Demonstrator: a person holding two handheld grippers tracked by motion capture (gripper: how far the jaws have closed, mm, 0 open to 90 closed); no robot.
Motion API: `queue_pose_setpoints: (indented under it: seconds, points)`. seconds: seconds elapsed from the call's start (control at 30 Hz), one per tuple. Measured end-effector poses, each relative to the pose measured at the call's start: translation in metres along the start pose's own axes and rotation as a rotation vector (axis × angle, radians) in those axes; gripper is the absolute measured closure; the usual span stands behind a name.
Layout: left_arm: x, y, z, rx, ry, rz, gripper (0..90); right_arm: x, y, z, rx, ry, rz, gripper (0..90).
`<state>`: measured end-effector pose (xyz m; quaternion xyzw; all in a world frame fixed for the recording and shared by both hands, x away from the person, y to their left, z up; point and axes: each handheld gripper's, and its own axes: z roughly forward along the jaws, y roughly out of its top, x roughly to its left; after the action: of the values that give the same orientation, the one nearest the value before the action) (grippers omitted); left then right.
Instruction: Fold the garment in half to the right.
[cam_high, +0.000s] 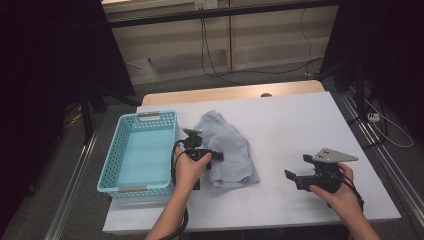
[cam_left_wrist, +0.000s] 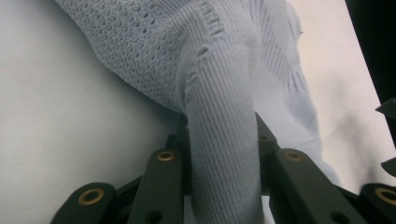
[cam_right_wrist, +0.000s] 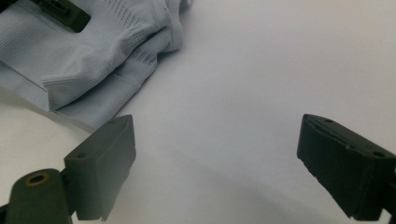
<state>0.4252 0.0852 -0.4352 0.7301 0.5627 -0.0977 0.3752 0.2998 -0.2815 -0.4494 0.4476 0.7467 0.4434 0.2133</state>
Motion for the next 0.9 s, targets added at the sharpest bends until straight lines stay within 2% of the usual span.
queue_pose_setpoints:
  seconds: [0.17,0.37,0.43,0.47,0.63,0.9]
  points:
    - [-0.007,0.013,-0.010,0.046,0.062,0.040,72.6,-0.002,0.003,-0.003,-0.020,0.004,0.010,10.6]
    - [-0.014,0.025,-0.022,0.106,0.120,0.087,72.6,-0.002,0.001,-0.002,-0.012,0.012,0.011,9.5]
    - [-0.013,0.027,-0.025,0.121,0.131,0.106,72.6,-0.001,0.001,-0.002,-0.007,0.014,0.015,9.1]
    - [-0.013,0.028,-0.026,0.122,0.138,0.100,72.6,-0.001,0.001,-0.002,-0.005,0.016,0.015,9.1]
    - [-0.017,0.031,-0.032,0.145,0.175,0.127,72.5,0.004,-0.001,-0.005,-0.004,0.026,0.014,8.9]
    - [-0.022,0.037,-0.043,0.174,0.200,0.157,72.6,0.008,-0.005,-0.012,-0.007,0.041,0.000,7.3]
